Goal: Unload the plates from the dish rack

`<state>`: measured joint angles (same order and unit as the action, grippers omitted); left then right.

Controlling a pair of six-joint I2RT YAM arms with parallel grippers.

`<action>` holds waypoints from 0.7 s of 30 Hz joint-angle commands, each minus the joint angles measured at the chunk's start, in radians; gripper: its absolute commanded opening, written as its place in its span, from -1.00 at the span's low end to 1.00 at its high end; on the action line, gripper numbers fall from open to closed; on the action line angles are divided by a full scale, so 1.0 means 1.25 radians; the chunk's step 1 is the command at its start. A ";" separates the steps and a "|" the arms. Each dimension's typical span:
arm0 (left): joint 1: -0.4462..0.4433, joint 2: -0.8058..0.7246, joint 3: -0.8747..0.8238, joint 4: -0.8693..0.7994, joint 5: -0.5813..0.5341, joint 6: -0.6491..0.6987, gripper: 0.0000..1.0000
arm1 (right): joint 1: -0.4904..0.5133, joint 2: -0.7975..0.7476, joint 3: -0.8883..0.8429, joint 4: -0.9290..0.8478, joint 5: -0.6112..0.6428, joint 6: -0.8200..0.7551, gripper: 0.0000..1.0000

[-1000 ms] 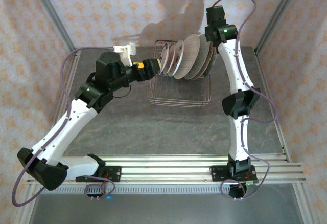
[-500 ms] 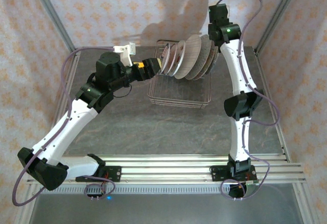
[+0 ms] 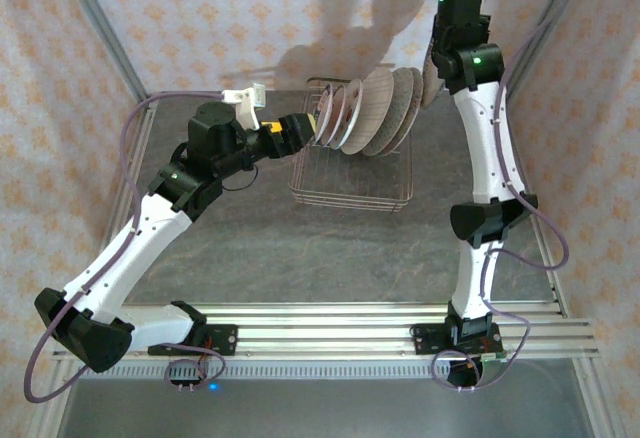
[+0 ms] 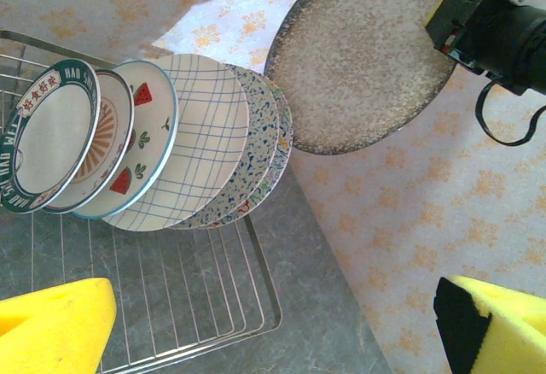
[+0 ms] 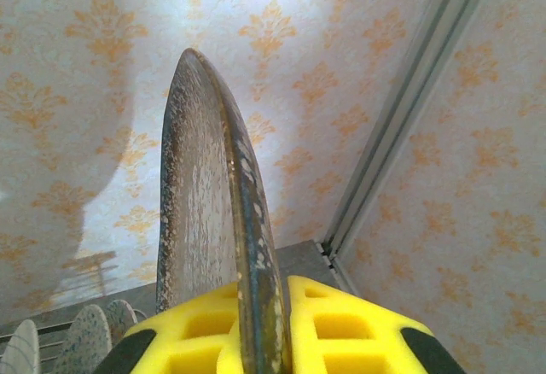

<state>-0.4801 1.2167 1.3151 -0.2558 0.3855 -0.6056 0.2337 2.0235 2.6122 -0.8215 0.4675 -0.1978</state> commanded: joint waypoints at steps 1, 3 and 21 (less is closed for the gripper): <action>-0.007 -0.002 0.016 0.036 0.014 -0.010 0.92 | 0.001 -0.101 0.018 0.169 0.061 -0.006 -1.00; -0.010 0.002 0.020 0.040 0.017 -0.011 0.91 | 0.001 -0.122 0.003 0.169 0.079 -0.011 -1.00; -0.080 0.125 0.059 0.124 0.088 -0.180 0.81 | 0.001 -0.351 -0.105 -0.072 0.197 0.236 -1.00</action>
<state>-0.5533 1.3441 1.3518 -0.1646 0.4465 -0.7616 0.2348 1.6993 2.4588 -0.9833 0.6403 -0.0406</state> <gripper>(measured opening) 0.909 0.119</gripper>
